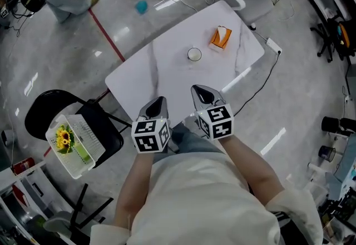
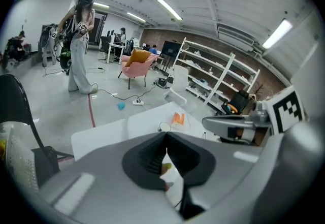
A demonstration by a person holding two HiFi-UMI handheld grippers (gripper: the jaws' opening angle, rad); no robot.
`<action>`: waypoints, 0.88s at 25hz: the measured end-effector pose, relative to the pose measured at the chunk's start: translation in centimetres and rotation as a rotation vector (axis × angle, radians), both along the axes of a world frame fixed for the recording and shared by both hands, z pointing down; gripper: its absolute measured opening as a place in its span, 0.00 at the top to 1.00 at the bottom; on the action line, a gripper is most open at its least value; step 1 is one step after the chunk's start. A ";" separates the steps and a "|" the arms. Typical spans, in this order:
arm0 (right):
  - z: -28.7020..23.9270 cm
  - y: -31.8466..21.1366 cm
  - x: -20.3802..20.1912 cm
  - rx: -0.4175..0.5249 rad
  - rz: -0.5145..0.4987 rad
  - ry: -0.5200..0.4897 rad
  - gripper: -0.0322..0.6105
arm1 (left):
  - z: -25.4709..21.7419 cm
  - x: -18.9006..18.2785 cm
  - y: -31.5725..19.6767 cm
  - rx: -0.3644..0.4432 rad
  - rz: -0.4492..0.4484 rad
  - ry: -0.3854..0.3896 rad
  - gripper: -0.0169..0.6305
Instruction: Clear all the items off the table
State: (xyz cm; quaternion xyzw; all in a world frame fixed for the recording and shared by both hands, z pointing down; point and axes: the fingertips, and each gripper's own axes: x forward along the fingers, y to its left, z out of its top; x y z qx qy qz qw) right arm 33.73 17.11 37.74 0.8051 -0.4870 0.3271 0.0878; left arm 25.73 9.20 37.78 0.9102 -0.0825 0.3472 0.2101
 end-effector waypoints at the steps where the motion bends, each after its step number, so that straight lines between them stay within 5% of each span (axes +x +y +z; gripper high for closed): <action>1: 0.0 0.4 0.2 -0.001 0.005 0.000 0.95 | -0.2 0.2 0.2 0.001 0.004 0.000 0.96; 11: -0.6 1.5 0.0 0.000 0.064 0.010 0.95 | -0.5 0.0 0.6 0.004 0.048 -0.010 0.96; 22: -1.7 3.2 -2.0 -0.012 0.243 0.020 0.95 | -0.7 -1.7 0.5 -0.008 0.194 -0.019 0.96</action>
